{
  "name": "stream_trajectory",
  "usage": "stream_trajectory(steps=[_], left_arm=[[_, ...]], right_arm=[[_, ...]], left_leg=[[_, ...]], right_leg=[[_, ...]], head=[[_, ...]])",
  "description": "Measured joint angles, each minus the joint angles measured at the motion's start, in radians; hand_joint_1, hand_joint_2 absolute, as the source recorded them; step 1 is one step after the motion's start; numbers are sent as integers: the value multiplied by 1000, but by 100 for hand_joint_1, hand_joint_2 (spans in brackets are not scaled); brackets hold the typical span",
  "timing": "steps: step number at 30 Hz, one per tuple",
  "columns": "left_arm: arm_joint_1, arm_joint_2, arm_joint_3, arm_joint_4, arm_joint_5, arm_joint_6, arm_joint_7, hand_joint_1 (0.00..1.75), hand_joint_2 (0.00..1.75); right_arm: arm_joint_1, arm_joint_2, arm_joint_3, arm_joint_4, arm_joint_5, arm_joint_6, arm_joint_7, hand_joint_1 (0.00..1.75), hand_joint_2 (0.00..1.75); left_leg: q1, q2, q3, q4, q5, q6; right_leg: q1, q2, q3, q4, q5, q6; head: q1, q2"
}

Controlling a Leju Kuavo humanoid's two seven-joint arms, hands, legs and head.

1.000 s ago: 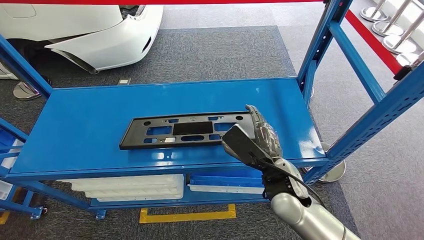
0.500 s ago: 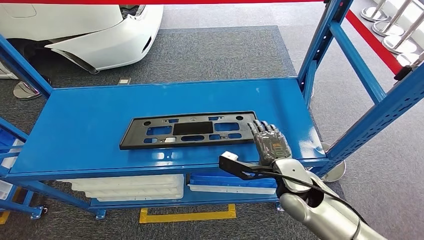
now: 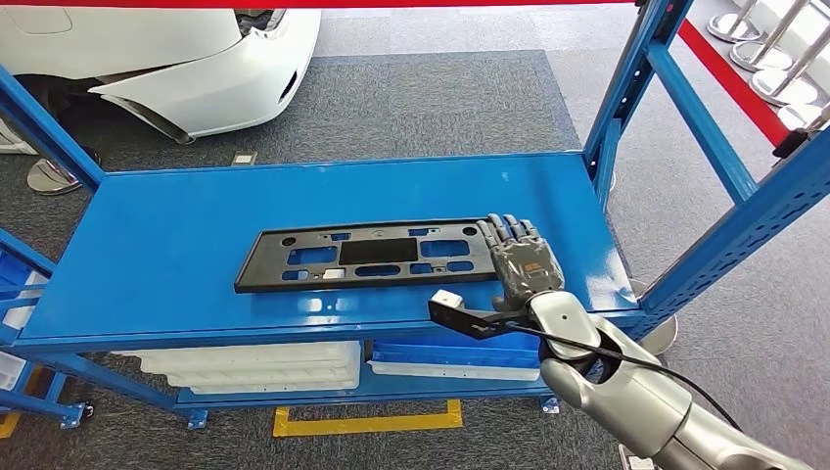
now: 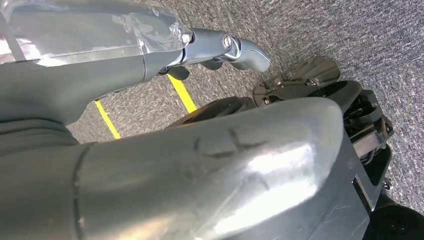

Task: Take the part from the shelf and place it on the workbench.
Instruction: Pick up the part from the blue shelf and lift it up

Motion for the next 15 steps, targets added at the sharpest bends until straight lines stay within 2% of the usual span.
stream_trajectory(steps=[9,15], left_arm=[[-1,0,-1,0,-14,3,-15,0,0],[-1,0,-1,0,-15,3,-17,0,0]], right_arm=[[-50,17,37,205,-26,-166,-70,0,175],[-61,36,50,285,-43,-187,-84,0,175]], left_leg=[[0,-2,0,0,0,0],[0,-2,0,0,0,0]], right_leg=[[0,-1,0,0,0,0],[0,-2,0,0,0,0]], head=[[0,0],[-1,0]])
